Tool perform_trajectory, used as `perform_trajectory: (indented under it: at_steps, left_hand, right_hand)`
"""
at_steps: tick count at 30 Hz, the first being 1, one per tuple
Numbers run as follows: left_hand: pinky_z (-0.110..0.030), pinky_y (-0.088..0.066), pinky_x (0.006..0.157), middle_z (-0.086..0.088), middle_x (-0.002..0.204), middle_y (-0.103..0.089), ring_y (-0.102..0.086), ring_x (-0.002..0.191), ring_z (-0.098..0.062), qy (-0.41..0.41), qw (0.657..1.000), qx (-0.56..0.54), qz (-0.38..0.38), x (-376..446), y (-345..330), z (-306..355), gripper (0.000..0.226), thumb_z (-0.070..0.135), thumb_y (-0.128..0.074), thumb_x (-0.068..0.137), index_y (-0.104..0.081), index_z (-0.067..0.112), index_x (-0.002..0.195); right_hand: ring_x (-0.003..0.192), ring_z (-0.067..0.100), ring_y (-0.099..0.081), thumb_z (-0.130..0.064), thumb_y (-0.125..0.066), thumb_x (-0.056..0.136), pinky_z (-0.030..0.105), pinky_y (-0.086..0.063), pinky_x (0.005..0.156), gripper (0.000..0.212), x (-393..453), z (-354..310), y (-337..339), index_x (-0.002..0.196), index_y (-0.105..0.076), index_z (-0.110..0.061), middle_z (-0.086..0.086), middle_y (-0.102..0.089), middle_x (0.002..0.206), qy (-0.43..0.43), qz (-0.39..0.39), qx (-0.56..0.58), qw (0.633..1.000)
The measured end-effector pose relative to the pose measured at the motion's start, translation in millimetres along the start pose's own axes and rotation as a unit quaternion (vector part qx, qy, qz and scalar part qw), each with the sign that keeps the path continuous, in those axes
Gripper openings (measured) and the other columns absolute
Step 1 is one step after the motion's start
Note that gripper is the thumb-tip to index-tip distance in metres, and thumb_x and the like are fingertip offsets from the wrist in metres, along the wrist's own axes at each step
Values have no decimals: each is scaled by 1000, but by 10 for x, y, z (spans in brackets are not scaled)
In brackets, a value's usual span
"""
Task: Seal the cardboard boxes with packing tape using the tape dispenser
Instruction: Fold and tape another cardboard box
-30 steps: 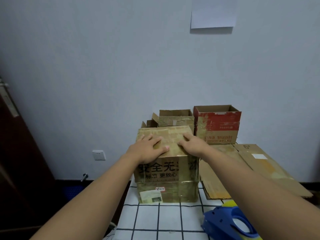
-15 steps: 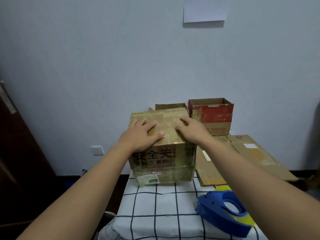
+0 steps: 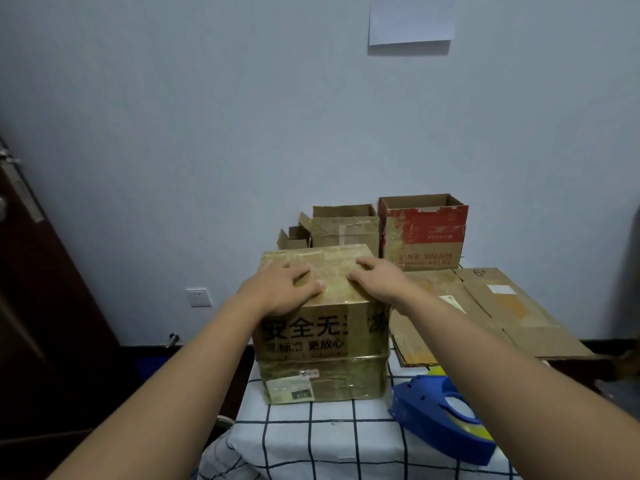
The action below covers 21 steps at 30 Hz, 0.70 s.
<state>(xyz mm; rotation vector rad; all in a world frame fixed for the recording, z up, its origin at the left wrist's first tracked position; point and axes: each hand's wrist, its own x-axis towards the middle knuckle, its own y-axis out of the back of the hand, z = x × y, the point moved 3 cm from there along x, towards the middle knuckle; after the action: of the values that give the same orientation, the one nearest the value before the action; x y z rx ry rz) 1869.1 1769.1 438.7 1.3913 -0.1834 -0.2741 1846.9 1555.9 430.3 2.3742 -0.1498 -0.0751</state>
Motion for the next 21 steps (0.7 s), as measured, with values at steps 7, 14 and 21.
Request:
perform_trajectory:
  at_steps: [7, 14, 21]
  left_hand:
    - [-65, 1, 114, 5, 165, 4, 9, 151, -26, 11, 999, 25, -23, -27, -182, -69, 83, 91, -10, 75, -7, 55, 149]
    - [-50, 2, 120, -3, 165, -7, -2, 151, -28, -42, 996, 66, 48, -18, -56, 143, 67, 67, -17, 96, -10, 37, 156]
    - [-50, -5, 120, -6, 165, -5, -2, 151, -30, -18, 998, 63, 17, -39, -161, 362, 73, 71, -13, 94, -11, 33, 157]
  right_hand:
    - [136, 34, -42, -54, -53, 94, 46, -41, 108, 67, 20, 69, -119, 154, -31, -33, 12, -33, 157, -7, -5, -9, 1000]
    - [142, 26, -36, -56, -49, 98, 48, -33, 113, 65, -297, 394, 221, 155, -32, -29, 5, -34, 159, 10, 86, 103, 991]
    - [124, 21, -53, -47, -59, 94, 32, -42, 96, 56, -776, 1098, 371, 141, -52, -17, 5, -56, 140, 8, 64, -54, 996]
